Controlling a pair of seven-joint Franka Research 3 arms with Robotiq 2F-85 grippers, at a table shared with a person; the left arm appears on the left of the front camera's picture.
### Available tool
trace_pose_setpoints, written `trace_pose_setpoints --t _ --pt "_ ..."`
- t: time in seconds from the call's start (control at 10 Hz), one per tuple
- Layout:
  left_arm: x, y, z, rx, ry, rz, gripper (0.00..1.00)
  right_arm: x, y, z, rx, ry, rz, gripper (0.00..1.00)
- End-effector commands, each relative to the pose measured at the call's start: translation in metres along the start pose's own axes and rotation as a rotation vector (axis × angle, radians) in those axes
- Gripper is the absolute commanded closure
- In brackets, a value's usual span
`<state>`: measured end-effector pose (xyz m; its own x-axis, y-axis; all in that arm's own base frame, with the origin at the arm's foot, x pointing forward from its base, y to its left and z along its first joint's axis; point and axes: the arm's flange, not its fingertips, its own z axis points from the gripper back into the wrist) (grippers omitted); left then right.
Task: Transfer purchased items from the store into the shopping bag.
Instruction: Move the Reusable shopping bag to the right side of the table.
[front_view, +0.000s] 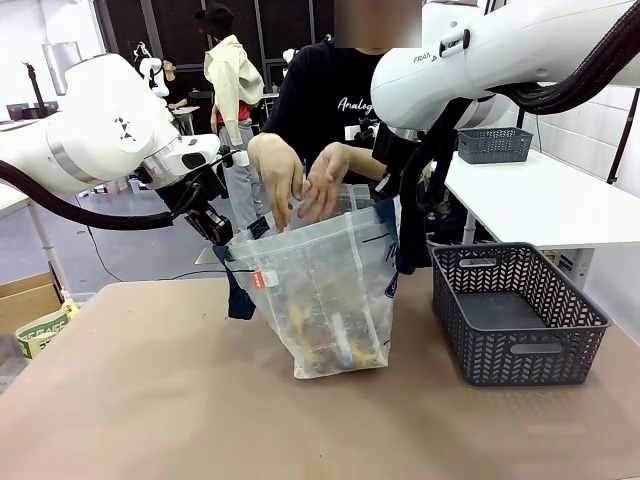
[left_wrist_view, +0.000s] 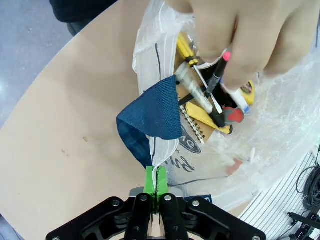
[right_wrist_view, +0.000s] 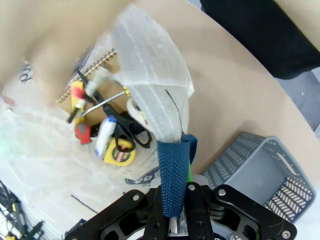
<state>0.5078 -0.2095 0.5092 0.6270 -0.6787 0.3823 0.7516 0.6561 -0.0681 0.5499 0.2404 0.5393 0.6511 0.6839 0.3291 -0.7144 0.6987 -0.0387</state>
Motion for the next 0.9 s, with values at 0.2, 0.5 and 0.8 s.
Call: trace_pose_setpoints --t 0.2,0.5,0.8 --pt "-0.0009 0.0014 0.0006 0.000 0.001 0.006 1.00 -0.0004 -0.0015 0.0019 -0.003 -0.004 -0.003 1.00" --pt "-0.0009 0.0014 0.0006 0.000 0.001 0.006 1.00 -0.0004 -0.0015 0.0019 -0.003 -0.004 -0.003 1.00" --pt "-0.0009 0.0014 0.0006 0.000 0.001 0.006 1.00 -0.0004 -0.0015 0.0019 -0.003 -0.004 -0.003 1.00"
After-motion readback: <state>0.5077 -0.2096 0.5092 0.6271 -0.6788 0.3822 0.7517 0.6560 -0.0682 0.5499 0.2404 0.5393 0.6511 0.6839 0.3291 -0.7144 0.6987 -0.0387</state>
